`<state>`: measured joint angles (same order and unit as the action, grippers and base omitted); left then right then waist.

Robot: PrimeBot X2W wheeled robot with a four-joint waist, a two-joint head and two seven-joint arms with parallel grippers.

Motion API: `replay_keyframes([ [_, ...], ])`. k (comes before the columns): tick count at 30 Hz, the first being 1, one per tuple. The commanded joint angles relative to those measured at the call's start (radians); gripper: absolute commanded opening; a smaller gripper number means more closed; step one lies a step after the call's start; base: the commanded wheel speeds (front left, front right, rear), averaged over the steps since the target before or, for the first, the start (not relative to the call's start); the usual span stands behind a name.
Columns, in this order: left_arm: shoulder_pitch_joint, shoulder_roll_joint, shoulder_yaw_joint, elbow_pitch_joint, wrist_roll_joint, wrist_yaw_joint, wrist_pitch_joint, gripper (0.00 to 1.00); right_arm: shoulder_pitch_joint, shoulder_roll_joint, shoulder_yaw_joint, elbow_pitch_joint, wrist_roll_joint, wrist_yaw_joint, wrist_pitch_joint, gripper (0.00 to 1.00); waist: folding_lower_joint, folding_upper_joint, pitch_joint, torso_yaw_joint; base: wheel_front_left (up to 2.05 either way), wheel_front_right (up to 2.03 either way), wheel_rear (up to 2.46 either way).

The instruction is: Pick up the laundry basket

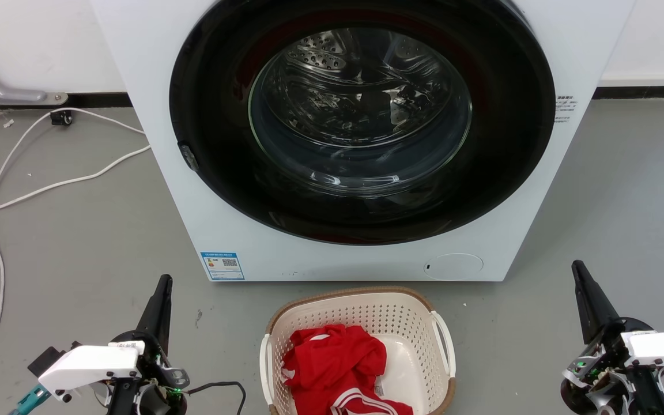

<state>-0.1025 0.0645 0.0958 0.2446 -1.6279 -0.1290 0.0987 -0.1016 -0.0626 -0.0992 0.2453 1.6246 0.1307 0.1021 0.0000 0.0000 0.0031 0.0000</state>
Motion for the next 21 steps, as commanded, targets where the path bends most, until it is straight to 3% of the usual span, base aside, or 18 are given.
replay_keyframes([
  [1, -0.009, -0.001, 0.002, 0.001, 0.007, -0.003, 0.003, 0.00, -0.013, 0.003, -0.002, 0.001, -0.007, 0.000, 0.002, 0.00, 0.0000, 0.0000, 0.000, 0.000, 0.00, 0.00, 0.00],
  [21, -0.010, -0.004, 0.007, 0.002, 0.009, -0.003, 0.007, 0.00, -0.013, 0.006, -0.005, 0.002, -0.009, 0.000, 0.005, 0.00, 0.0000, 0.0000, 0.000, 0.000, 0.00, 0.00, 0.00],
])
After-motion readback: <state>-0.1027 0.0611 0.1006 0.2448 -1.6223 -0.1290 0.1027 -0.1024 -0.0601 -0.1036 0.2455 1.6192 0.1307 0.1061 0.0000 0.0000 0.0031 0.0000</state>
